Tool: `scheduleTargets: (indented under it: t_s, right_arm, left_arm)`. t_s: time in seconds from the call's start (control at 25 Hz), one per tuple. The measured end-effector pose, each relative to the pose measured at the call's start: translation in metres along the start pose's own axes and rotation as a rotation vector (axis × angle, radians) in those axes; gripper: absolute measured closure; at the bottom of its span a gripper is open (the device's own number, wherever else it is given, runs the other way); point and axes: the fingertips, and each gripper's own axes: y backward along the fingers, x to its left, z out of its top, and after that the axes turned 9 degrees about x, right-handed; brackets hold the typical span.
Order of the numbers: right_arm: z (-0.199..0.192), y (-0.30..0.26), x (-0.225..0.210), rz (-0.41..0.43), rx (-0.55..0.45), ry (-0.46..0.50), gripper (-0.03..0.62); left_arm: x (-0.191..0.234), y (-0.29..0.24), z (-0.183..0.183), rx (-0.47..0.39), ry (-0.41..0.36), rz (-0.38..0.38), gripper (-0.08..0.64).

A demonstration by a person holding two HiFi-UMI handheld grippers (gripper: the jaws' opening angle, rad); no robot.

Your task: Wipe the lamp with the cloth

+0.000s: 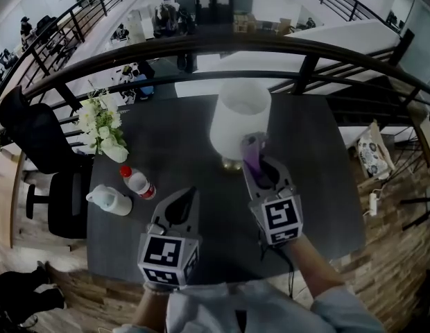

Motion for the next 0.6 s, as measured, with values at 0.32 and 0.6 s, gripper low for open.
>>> scheduleTargets:
  t_s: [0.32,0.6]
  right_arm:
    - [0.006,-0.018,0.060,0.093,0.034,-0.012,0.497]
    - [0.036,-0.042,0.081,0.085,0.011,0.050,0.497]
  left_arm:
    - [0.033,0.018,-0.006,-0.006,0.047,0.021,0.551]
    - [0.058,0.031,-0.004,-0.031,0.056,0.048,0.551]
